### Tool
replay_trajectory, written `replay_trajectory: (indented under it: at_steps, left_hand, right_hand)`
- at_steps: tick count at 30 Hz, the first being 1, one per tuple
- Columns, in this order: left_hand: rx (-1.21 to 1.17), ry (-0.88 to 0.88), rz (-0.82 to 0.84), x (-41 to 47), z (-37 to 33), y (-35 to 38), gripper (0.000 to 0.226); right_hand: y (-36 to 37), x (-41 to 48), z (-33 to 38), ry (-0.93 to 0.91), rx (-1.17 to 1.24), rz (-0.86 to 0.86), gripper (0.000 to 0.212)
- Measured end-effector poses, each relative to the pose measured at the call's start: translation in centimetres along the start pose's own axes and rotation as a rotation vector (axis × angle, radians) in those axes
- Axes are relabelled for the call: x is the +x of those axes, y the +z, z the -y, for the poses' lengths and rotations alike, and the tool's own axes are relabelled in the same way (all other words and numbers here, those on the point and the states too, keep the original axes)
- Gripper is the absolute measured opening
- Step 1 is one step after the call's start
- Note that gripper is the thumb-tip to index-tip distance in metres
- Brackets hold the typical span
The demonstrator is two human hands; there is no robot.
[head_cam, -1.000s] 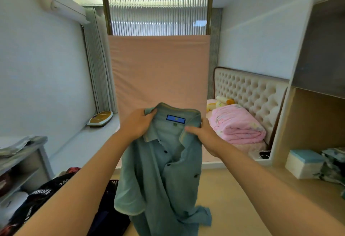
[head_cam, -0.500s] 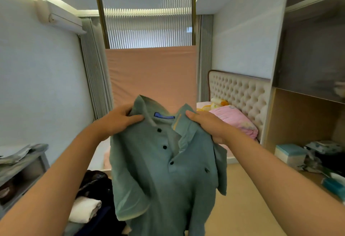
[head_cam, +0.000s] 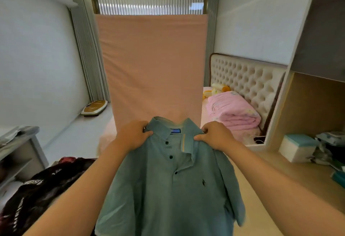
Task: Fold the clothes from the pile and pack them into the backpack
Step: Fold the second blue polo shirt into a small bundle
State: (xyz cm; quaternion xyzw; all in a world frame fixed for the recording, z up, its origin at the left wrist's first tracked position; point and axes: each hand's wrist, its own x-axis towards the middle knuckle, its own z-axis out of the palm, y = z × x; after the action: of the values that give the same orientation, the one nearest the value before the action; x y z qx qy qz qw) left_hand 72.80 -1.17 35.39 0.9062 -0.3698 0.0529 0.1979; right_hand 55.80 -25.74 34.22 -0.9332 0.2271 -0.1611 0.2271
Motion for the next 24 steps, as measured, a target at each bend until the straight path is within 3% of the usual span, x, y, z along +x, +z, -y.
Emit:
replay_trajectory:
  at_steps: [7, 10, 12, 14, 15, 17, 20, 24]
  left_hand:
    - [0.135, -0.067, 0.173, 8.1, 7.3, 12.3, 0.031]
    - [-0.101, -0.245, 0.191, 10.7, 9.8, 17.7, 0.024]
    - [-0.299, -0.373, 0.234, 11.6, 11.2, 20.9, 0.013]
    - [-0.460, -0.463, 0.271, 11.6, 12.1, 23.7, 0.037]
    - [-0.498, -0.474, 0.309, 11.3, 12.2, 24.9, 0.053]
    - [-0.471, -0.435, 0.386, 10.5, 12.0, 27.4, 0.071]
    - [-0.398, -0.271, 0.457, 9.2, 10.9, 31.4, 0.065]
    - [-0.294, -0.003, 0.553, 8.2, 9.0, 36.0, 0.055]
  right_hand:
    - [12.8, 9.2, -5.3, 0.122, -0.136, 0.097, 0.040]
    - [18.5, 12.7, -7.5, 0.207, -0.042, 0.171, 0.033]
    - [21.9, 13.5, -8.8, 0.198, 0.130, 0.321, 0.011]
    - [24.4, 13.0, -10.1, 0.215, 0.264, 0.460, 0.049]
    - [25.1, 12.5, -10.7, 0.244, 0.247, 0.497, 0.057]
    - [27.0, 11.7, -13.2, 0.315, 0.151, 0.519, 0.051]
    - [29.0, 10.2, -16.7, 0.387, 0.098, 0.586, 0.030]
    - [30.7, 9.5, -18.6, 0.455, 0.044, 0.538, 0.043]
